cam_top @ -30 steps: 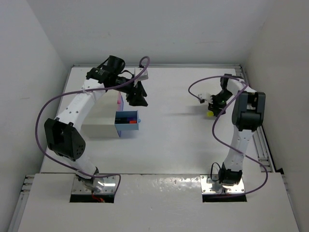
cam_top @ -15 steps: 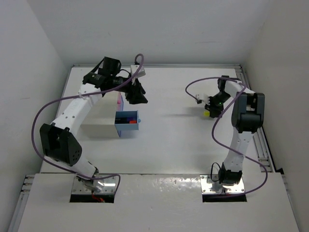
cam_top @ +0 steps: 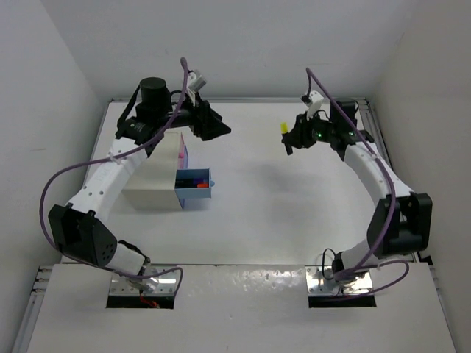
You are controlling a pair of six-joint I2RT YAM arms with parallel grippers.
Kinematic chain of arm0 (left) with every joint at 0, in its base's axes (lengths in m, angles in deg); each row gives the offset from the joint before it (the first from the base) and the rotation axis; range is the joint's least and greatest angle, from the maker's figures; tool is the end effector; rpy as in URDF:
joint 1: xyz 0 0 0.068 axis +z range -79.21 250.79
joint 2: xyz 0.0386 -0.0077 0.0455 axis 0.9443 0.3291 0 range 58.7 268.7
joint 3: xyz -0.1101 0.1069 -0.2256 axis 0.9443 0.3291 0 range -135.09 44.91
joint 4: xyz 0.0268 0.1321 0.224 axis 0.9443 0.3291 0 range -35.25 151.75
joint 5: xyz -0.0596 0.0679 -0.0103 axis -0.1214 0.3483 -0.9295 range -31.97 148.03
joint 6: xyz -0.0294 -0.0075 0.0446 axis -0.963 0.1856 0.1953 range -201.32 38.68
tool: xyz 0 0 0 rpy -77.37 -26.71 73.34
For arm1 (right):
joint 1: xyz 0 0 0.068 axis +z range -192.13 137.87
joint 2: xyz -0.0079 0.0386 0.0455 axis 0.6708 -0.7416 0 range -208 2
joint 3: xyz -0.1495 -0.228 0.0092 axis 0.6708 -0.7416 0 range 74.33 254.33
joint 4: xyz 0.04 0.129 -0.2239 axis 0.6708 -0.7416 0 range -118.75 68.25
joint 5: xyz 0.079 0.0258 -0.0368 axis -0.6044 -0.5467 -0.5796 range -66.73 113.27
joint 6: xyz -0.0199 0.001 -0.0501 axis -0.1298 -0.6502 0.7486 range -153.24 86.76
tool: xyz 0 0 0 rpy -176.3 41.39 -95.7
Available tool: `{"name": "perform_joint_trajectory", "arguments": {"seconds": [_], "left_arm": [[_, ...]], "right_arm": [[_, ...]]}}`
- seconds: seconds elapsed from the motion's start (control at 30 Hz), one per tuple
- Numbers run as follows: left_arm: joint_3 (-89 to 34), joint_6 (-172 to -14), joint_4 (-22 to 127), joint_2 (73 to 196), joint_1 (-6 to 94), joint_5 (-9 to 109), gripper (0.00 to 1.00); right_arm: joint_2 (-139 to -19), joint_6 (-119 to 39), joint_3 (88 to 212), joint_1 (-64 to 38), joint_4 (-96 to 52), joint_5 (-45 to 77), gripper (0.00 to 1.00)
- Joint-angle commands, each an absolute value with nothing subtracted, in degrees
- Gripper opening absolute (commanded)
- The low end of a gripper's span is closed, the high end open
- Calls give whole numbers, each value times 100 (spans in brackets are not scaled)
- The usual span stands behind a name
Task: Sort the stationery into containers
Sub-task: Pick up the pen from the center of the board, then place the pen in the drawer.
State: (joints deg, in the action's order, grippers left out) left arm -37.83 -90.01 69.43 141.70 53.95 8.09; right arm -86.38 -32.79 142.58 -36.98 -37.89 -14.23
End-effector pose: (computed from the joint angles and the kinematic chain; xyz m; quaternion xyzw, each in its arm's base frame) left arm 0.3048 -0.1208 0.4094 0.3076 0.6988 -0.4485 0.4646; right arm 0.3423 0.0527 0.2889 -0.1864 0.8366 0.3041 0.4158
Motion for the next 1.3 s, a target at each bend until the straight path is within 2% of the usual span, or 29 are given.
{"name": "perform_joint_trajectory", "arguments": {"seconds": [0.0,0.27,0.43,0.53,0.77,0.9,1.27], "left_arm": [[-3771,-10099,6152,14052,5356,1091,70],[-4236,-10821,5669,14561,4996,1443,65],[-4202,-11156,5598,14764,4811,1584,58],[-4132,-11130,5668,14756,4732,1654,58],[-4017,-11033,5730,14738,4653,1663,52],[-3956,-11042,5730,14773,4644,1584,43],[-3885,-11112,5581,14914,4600,1417,34]], "right_arm": [[-8168,-5809,14007,-3292,-2246,-1068,0],[-7631,-6163,14217,-2167,-2219,15,0],[-7508,-5830,14227,-1840,-2315,428,0],[-7464,-5548,14279,-1621,-2482,639,0],[-7552,-5057,14508,-1278,-2772,1061,0],[-7561,-4897,14526,-1164,-2825,1202,0],[-7578,-4792,14587,-1058,-2790,1141,0]]}}
